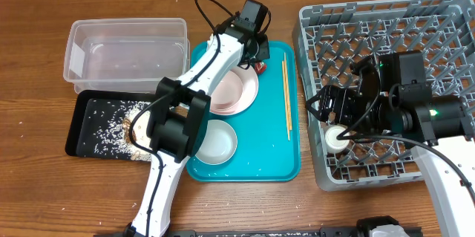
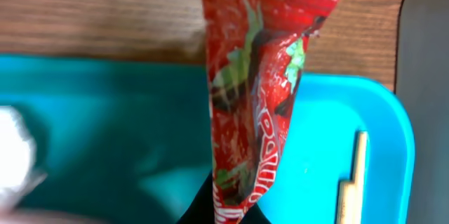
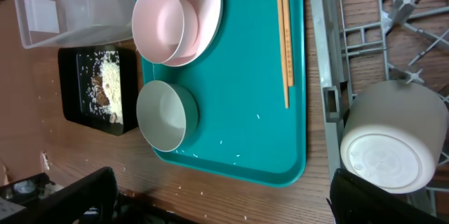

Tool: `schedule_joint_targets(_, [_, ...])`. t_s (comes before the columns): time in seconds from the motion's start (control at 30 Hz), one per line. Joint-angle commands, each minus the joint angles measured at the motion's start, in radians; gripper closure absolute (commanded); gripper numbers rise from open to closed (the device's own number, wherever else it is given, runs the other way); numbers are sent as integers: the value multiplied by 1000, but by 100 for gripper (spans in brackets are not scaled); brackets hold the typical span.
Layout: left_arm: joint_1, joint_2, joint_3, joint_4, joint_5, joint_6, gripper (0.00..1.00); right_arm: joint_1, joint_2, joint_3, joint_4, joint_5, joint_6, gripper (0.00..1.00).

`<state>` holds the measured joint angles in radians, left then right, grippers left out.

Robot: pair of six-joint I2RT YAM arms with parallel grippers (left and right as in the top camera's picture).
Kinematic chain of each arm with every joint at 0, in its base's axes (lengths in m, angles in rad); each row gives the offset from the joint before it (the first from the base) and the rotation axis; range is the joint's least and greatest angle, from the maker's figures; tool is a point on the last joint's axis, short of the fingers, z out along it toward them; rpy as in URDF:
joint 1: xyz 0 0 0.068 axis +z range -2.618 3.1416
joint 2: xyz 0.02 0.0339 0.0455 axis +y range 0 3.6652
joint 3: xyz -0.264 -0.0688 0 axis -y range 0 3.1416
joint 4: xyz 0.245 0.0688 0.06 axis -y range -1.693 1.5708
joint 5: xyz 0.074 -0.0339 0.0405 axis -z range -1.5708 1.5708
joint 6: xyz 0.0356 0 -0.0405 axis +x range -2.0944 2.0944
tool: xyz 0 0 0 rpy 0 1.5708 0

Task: Sort waste into correct bins and load items into the dishwasher
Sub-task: 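Drop the red wrapper into the clear plastic bin with the left gripper, then grasp the white tissue with the left gripper and drop it in the bin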

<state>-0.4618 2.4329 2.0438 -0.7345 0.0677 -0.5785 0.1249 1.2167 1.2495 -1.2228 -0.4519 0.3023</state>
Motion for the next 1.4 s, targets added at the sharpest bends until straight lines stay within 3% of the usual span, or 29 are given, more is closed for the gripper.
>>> schedule_joint_targets(0.0, [39, -141, 71, -76, -32, -19, 96, -1, -5, 14, -6, 5, -23, 1])
schedule_joint_targets(0.27, [206, -369, 74, -441, -259, -75, 96, -1, -5, 14, -21, 5, -23, 1])
schedule_joint_targets(0.4, [316, -373, 70, -576, -251, -84, 93, -1, -5, 14, -39, 5, -49, 1])
schedule_joint_targets(0.53, [346, -373, 70, -590, -243, -66, 52, -1, -5, 14, -47, 5, -49, 1])
schedule_joint_targets(0.6, [342, -373, 70, -557, -200, -6, 37, -1, -5, 14, -47, 5, -49, 1])
schedule_joint_targets(0.7, [310, -373, 70, -443, -50, 220, 11, -1, -5, 14, -47, 5, -49, 1])
schedule_joint_targets(0.77, [271, -367, 70, -372, -28, 348, 2, -1, -5, 14, -45, 5, -49, 1])
schedule_joint_targets(0.83, [215, -343, 70, -300, -62, 472, 1, -1, -5, 14, -44, 5, -49, 1])
schedule_joint_targets(0.93, [161, -283, 70, -252, -127, 547, 0, -1, -5, 14, -44, 5, -48, 1])
schedule_joint_targets(1.1, [119, -149, 70, -200, -271, 509, 7, -1, -5, 14, -44, 5, -48, 1])
schedule_joint_targets(1.37, [134, -21, 70, -177, -311, 465, 16, -1, -5, 14, -43, 5, -48, 1])
